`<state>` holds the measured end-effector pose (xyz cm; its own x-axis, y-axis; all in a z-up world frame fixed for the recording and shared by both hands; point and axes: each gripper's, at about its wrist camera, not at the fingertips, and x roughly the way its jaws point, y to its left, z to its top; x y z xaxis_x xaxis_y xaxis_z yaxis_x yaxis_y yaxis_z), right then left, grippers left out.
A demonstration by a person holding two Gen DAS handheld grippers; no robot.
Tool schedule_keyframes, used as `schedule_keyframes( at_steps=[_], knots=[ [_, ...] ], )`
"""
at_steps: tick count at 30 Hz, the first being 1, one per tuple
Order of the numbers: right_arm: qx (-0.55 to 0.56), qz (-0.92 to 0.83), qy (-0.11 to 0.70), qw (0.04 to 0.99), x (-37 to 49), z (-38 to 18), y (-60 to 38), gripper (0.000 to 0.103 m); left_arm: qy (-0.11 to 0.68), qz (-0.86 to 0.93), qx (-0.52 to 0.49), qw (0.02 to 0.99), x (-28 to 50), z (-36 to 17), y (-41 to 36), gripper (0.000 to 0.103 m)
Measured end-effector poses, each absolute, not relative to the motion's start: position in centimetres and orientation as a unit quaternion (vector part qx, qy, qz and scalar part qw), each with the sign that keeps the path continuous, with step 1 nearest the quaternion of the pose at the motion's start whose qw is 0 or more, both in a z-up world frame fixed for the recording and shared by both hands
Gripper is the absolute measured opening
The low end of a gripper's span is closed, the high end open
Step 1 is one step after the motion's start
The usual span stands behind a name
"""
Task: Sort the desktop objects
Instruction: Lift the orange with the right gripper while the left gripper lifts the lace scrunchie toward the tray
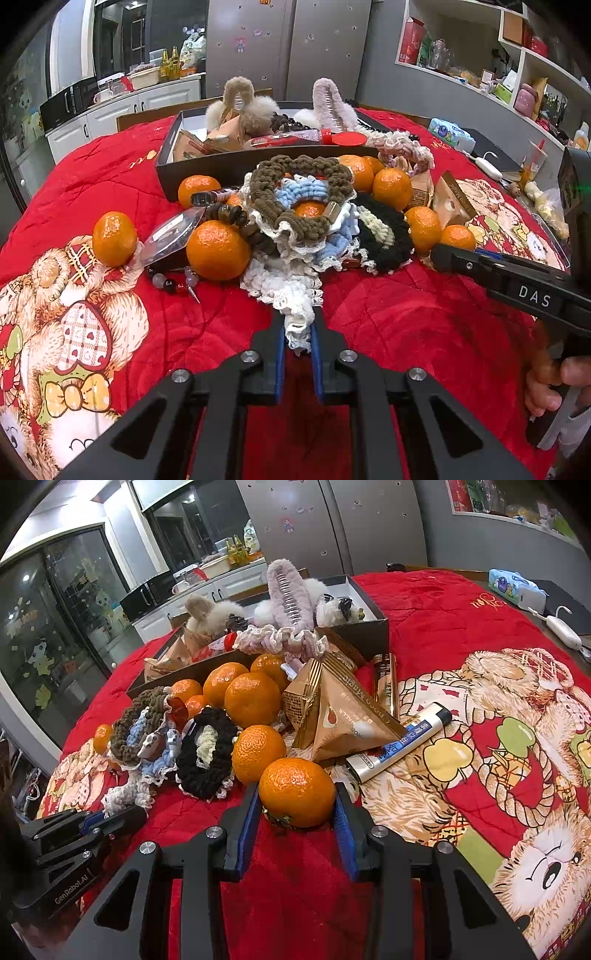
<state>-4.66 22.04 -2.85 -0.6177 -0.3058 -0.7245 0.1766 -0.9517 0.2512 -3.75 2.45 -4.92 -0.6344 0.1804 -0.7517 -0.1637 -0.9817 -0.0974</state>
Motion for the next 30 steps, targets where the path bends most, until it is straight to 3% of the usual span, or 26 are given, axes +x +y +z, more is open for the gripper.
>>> schedule_keyframes(
  at_steps=[19, 30],
  knots=[
    [0.38, -0.912, -0.049, 0.149, -3.1, -1.6, 21.1, 0.037, 0.008, 0.924, -0.371, 0.089, -1.4, -3.3, 2.8, 0.012],
    [0.362, -0.918, -0.047, 0.152, -2.5, -1.1, 21.0, 0.037, 0.021, 0.953, -0.293, 0.079, 0.8, -1.3, 3.1, 0.012]
  ],
)
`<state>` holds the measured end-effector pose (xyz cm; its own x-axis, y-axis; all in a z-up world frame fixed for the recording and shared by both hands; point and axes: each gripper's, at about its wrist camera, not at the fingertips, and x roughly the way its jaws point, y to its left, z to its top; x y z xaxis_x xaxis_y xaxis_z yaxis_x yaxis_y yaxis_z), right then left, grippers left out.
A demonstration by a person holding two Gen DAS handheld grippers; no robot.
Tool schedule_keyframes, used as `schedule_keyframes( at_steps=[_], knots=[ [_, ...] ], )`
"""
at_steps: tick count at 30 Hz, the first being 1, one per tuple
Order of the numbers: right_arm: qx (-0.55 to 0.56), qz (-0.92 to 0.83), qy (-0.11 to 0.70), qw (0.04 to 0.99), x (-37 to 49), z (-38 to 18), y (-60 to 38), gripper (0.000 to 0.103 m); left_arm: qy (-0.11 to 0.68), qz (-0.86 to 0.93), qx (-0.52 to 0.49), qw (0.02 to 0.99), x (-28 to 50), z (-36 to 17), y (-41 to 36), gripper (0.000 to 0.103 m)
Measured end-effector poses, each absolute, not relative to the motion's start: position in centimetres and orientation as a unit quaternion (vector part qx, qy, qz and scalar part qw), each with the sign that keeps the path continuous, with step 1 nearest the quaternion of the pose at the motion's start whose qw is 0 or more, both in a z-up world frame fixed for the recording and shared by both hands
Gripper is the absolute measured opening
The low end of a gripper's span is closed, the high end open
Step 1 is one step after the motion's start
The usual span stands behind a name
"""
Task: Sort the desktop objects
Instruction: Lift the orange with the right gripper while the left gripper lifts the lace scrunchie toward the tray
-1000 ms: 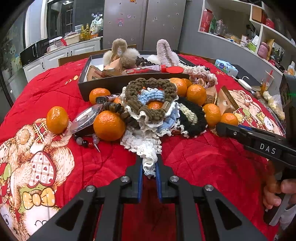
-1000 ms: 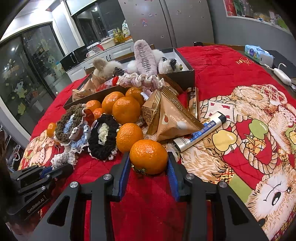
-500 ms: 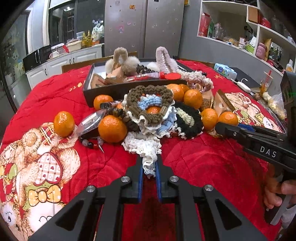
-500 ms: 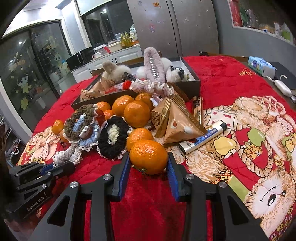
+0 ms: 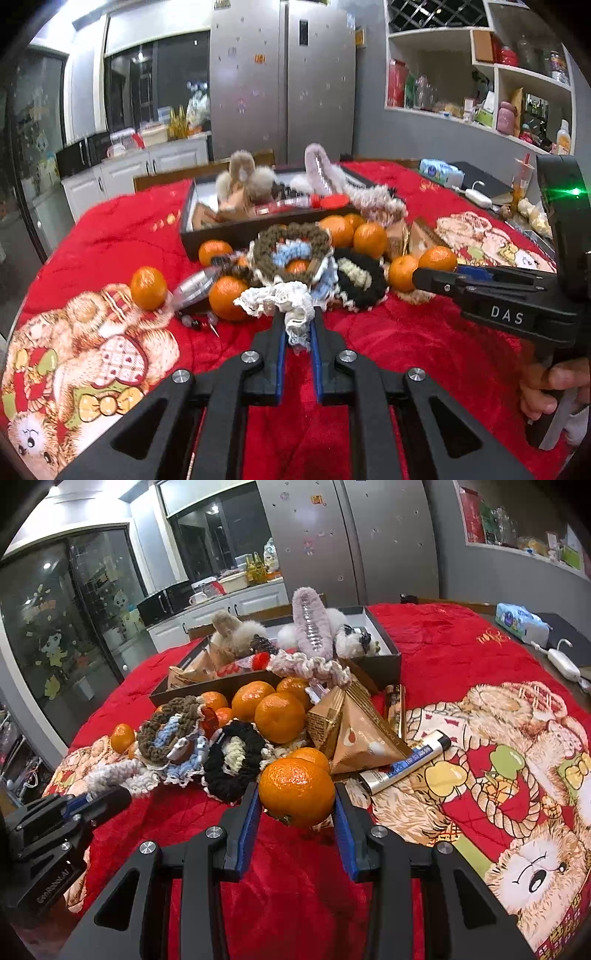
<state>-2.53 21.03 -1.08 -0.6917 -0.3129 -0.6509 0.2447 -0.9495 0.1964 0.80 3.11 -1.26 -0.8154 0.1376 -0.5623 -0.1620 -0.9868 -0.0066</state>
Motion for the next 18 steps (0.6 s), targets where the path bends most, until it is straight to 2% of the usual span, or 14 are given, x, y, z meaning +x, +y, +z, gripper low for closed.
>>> schedule_keyframes(
  at_steps=[9, 18],
  knots=[
    [0.278, -0.946, 0.0, 0.164, 0.3, 1.1, 19.6, 0.037, 0.051, 0.97, -0.227, 0.067, 2.8, 0.2, 3.9, 0.012],
    [0.28, -0.944, 0.002, 0.173, 0.3, 1.0, 19.4, 0.037, 0.055, 0.971, -0.222, 0.072, 3.2, 0.2, 4.1, 0.012]
  ],
)
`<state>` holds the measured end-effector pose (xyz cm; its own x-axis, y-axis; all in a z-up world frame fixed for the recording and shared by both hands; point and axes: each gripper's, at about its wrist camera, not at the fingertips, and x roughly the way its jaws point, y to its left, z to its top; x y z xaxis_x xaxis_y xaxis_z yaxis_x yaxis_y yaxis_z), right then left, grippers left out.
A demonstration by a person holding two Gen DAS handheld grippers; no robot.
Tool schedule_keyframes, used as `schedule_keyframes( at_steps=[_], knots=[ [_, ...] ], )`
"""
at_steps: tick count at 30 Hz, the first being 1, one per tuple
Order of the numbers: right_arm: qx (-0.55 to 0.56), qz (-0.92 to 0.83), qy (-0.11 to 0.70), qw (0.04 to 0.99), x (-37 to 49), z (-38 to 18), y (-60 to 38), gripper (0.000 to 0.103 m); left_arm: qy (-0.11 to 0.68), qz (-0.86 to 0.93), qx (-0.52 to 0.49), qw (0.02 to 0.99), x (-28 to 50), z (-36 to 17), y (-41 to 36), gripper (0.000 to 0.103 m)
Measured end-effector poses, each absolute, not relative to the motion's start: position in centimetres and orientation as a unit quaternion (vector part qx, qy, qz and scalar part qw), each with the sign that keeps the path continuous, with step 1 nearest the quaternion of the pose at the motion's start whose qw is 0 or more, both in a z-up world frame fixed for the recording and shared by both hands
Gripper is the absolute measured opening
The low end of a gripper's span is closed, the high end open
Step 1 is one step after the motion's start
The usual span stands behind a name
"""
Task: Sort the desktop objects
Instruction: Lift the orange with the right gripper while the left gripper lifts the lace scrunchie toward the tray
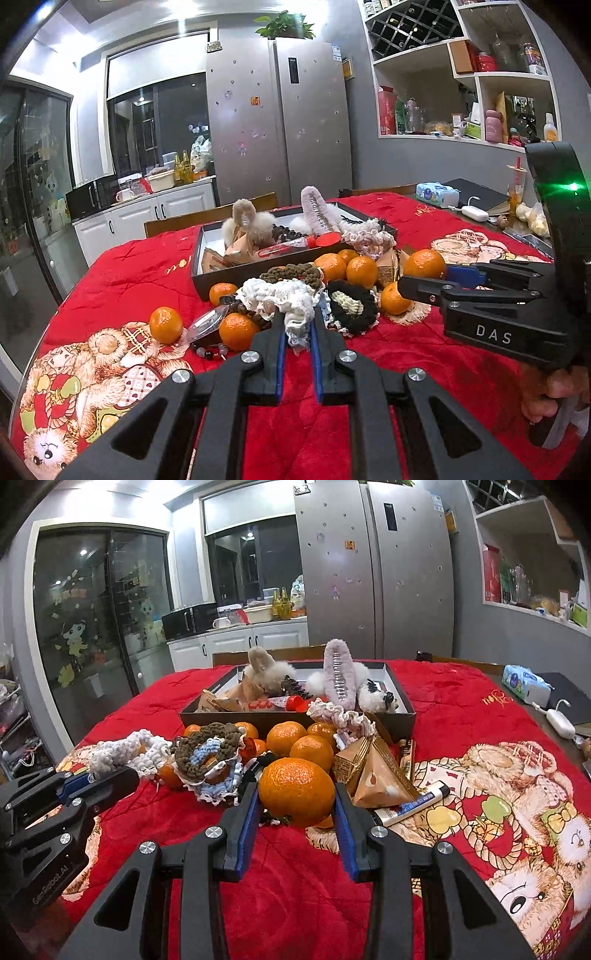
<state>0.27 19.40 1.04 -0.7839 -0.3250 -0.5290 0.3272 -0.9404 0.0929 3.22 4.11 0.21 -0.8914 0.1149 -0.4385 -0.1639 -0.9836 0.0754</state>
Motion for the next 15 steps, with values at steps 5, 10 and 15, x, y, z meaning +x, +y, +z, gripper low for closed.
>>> schedule_keyframes(
  at_steps=[5, 10, 15],
  knots=[
    [0.278, -0.944, 0.003, 0.177, 0.33, 0.99, 19.33, 0.037, 0.054, 0.97, -0.224, 0.073, 3.18, 0.18, 4.07, 0.012],
    [0.266, -0.947, 0.007, 0.18, 0.71, 1.25, 19.17, 0.037, 0.038, 0.969, -0.232, 0.079, 2.82, 0.05, 3.71, 0.012],
    [0.256, -0.948, 0.012, 0.186, 0.85, 1.42, 18.95, 0.037, 0.028, 0.969, -0.231, 0.079, 2.87, 0.15, 3.6, 0.012]
  ],
)
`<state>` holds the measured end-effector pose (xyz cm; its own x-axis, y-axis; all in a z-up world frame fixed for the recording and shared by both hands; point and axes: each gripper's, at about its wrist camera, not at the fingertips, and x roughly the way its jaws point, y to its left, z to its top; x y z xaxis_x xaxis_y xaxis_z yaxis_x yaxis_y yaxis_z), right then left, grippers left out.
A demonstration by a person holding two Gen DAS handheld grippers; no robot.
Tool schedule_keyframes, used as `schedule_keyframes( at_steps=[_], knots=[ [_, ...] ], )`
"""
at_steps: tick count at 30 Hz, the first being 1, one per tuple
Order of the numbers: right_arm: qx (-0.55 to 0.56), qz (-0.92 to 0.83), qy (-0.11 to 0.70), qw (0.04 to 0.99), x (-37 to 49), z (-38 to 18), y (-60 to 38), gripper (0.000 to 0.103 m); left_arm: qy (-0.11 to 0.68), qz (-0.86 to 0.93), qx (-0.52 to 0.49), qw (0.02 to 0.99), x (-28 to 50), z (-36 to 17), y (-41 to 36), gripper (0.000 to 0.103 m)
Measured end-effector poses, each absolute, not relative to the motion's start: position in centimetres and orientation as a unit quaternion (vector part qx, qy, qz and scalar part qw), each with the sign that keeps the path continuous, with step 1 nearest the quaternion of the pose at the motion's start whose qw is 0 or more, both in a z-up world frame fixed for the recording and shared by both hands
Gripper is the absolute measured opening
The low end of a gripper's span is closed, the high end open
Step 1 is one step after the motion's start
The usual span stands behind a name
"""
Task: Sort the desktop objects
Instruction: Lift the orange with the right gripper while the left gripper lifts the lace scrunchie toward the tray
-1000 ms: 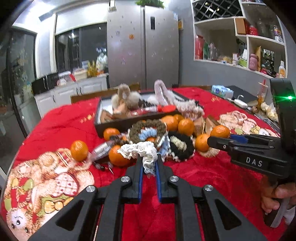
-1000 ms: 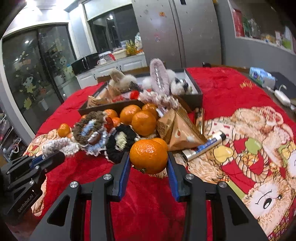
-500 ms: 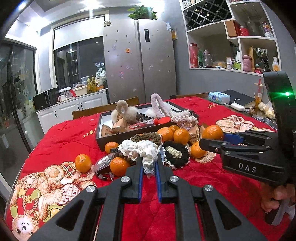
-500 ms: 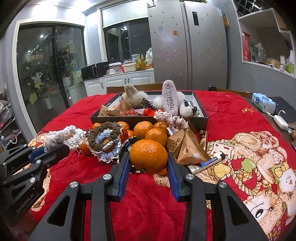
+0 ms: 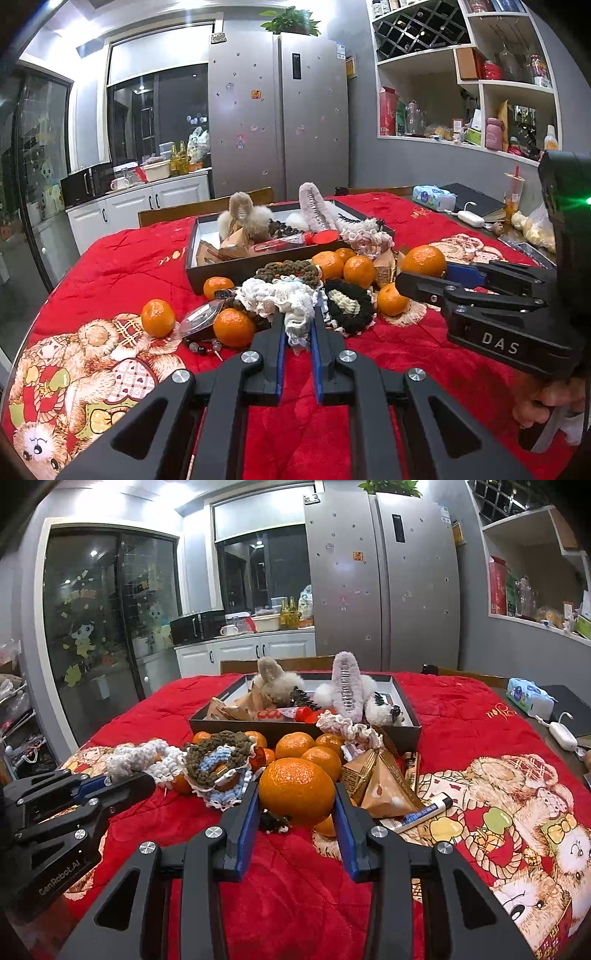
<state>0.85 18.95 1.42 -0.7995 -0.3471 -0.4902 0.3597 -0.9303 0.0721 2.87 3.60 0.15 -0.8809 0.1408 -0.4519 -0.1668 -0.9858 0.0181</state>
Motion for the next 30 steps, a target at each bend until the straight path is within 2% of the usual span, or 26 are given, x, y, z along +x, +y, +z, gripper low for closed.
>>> schedule_keyframes(
  at_steps=[30],
  knots=[
    [0.269, -0.947, -0.018, 0.176, -0.8, 1.8, 18.9, 0.037, -0.004, 0.968, -0.236, 0.089, 0.5, 1.3, 3.6, 0.012]
  ],
)
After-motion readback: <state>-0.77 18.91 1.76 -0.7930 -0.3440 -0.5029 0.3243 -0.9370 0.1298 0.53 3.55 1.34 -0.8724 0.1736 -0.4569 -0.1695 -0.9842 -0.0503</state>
